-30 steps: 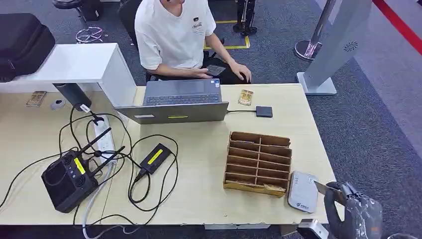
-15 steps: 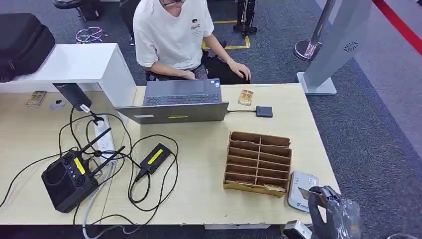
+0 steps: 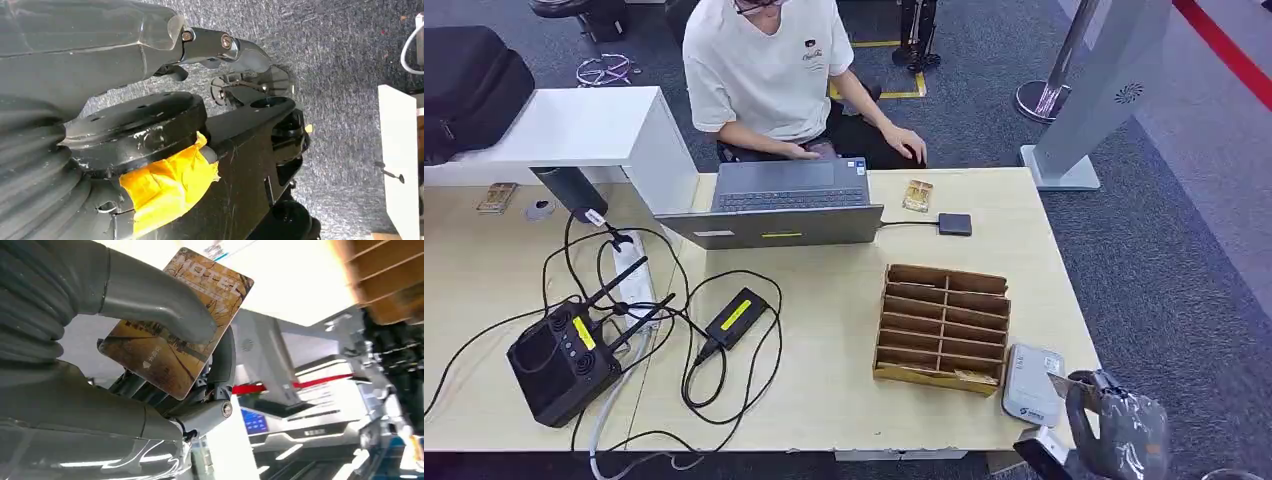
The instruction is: Pass the card to the sensor for recognition and then transmit it.
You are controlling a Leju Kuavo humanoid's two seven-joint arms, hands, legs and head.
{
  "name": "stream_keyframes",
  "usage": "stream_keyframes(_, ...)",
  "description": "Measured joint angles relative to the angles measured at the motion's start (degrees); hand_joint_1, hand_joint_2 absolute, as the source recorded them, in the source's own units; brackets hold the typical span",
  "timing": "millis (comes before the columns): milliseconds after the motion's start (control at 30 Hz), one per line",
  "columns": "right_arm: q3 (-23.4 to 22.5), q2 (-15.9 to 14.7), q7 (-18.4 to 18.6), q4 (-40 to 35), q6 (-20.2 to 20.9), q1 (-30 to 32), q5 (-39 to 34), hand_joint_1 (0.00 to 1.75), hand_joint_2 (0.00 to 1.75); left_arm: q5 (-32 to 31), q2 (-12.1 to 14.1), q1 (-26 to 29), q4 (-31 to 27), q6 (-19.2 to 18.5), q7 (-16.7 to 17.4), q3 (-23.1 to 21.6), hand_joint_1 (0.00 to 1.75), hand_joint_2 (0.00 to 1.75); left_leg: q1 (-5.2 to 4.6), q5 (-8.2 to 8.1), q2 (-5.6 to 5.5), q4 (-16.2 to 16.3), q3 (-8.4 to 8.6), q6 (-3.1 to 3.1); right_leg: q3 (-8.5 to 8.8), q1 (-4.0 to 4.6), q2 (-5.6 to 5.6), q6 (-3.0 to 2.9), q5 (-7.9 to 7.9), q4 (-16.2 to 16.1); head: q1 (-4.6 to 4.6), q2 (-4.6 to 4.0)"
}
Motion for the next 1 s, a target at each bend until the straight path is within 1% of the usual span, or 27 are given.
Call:
stream_keyframes(200, -4.2, 0.3, -1.1, 4.3, 0.0, -1.5, -0.3, 1.75, 1.75, 0.0, 0.1, 0.0, 0.0, -0.9, 0.5, 0.0, 0.00, 1.75, 0.00, 0.00, 0.00, 0.0, 0.00, 0.00, -0.01, 0.00, 0.00, 0.00, 0.00, 0.0, -0.02, 0.00)
stream_keyframes(400, -5.3, 1.1, -2.0, 7.1, 0.0, -2.5, 0.0, 1.75, 1.75, -0.2, 0.1, 0.0, 0.0, -0.9, 0.6, 0.0, 0.00, 1.75, 0.01, 0.00, 0.00, 0.0, 0.00, 0.00, -0.01, 0.01, 0.01, 0.00, 0.00, 0.0, -0.02, 0.00)
stream_keyframes(700, -4.9, 3.4, -3.0, 8.7, 0.0, -3.0, 1.0, 1.75, 1.75, -0.9, 0.1, 0.0, 0.0, -0.8, 0.7, 0.0, 0.00, 1.75, 0.01, 0.00, 0.00, 0.0, -0.01, 0.00, -0.01, 0.01, 0.00, 0.00, 0.00, 0.0, -0.02, 0.00)
stream_keyframes(1000, -1.3, 4.7, -2.0, 9.4, -0.2, -4.9, 1.5, 1.75, 1.75, -1.7, 0.1, 0.0, 0.0, -0.6, 1.0, 0.0, 0.00, 1.75, 0.02, 0.01, 0.01, 0.0, 0.00, -0.01, -0.01, 0.01, 0.01, -0.01, 0.00, 0.0, -0.02, 0.00)
